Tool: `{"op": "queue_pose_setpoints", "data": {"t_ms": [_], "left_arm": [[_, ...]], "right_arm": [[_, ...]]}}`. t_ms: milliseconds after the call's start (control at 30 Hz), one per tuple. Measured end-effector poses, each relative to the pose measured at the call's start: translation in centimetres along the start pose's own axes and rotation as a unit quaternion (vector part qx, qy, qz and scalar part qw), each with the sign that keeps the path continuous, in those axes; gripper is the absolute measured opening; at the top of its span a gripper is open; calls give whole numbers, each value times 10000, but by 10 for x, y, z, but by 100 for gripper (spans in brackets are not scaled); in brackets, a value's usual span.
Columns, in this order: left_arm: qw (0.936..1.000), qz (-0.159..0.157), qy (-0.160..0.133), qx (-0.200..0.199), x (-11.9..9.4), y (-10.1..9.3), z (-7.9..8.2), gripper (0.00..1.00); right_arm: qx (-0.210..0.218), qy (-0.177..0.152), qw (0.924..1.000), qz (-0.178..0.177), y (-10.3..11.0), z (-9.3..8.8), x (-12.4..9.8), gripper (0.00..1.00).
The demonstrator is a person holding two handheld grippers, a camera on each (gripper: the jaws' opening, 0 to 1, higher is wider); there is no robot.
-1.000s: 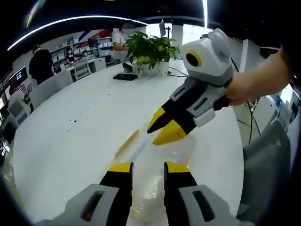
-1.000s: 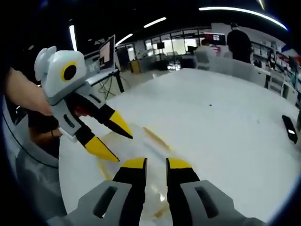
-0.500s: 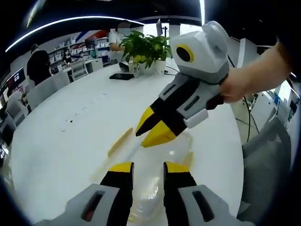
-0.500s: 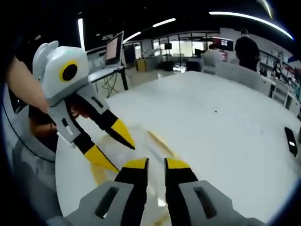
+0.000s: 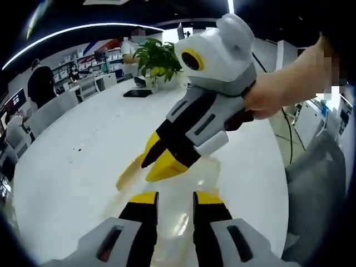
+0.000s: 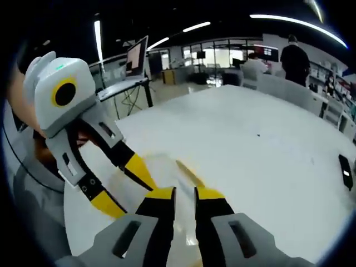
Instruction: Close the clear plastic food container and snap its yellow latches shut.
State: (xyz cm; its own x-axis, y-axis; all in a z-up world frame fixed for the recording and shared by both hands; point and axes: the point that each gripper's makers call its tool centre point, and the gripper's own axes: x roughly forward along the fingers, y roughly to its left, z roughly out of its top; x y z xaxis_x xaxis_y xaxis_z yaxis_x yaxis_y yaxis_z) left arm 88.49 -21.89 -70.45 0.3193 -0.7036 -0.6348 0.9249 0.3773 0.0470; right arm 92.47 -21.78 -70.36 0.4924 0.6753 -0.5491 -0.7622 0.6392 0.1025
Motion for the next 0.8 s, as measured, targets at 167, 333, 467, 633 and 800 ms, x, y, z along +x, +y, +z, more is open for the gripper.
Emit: {"op": "queue_pose_setpoints", "data": {"t_ms": [167, 333, 467, 633, 800], "left_arm": [[9999, 2, -26, 151, 0, -5, 1, 17], [9996, 25, -32, 263, 0, -5, 2, 16], [9990, 36, -23, 447, 0, -6, 3, 16], [9973, -32, -46, 736, -2, -7, 4, 18], [9970, -157, -77, 750, -3, -4, 2, 26]], "right_arm": [[-133, -53, 9999, -61, 3, 7, 1, 12], [-129, -100, 9999, -50, 1, 12, 2, 13], [-91, 21, 9999, -45, -4, 8, 6, 14], [-43, 149, 9999, -2, -8, 6, 10, 16], [-7, 307, 9994, 141, -10, 3, 13, 19]]}}
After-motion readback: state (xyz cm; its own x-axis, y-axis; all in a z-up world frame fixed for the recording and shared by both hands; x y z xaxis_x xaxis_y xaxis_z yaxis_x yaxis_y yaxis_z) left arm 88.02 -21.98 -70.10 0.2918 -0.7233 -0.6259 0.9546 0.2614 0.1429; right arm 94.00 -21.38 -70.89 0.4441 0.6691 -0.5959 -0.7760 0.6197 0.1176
